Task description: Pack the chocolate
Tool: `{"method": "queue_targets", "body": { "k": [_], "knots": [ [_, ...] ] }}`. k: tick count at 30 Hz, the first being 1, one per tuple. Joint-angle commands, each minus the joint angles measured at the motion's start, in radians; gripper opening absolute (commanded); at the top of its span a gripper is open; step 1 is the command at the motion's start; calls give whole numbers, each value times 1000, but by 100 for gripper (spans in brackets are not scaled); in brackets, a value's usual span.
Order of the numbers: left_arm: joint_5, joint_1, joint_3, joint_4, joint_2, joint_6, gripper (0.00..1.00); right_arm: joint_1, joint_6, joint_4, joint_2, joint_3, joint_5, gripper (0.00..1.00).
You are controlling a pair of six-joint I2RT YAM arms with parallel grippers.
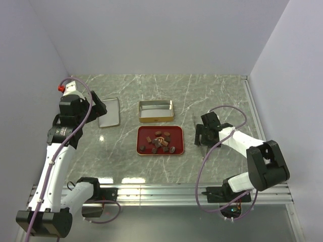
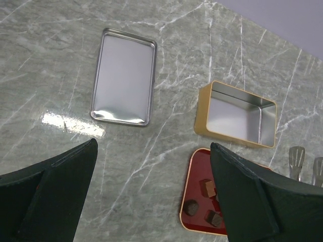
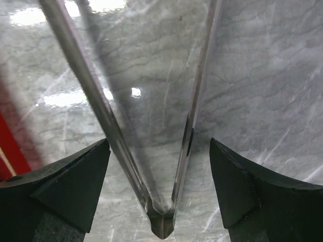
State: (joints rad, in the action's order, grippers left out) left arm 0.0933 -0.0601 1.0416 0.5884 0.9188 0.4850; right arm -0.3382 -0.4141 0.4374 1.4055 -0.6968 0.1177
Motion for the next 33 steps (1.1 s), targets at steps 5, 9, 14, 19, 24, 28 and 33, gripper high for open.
{"method": "queue_targets", "body": {
  "k": [5,9,14,19,24,28,33],
  "knots": [
    [19,6,-2,-41,-11,9,100,-12,-18,-2,50,-59,28,83],
    [17,8,-8,-55,-8,9,99,-16,-18,0,76,-75,20,82],
    [22,13,-11,-65,-3,-8,100,-16,-9,-6,84,-84,4,68],
    [10,19,-20,-87,6,-14,99,-16,24,-17,58,-78,-3,56],
    [2,23,-20,-108,14,-11,100,-18,49,30,-34,-93,14,48],
    [-1,23,-22,-114,18,-17,100,-18,51,112,-88,-144,16,46],
    [-1,25,-22,-114,23,-31,99,-18,44,187,-111,-220,5,46]
  ]
}}
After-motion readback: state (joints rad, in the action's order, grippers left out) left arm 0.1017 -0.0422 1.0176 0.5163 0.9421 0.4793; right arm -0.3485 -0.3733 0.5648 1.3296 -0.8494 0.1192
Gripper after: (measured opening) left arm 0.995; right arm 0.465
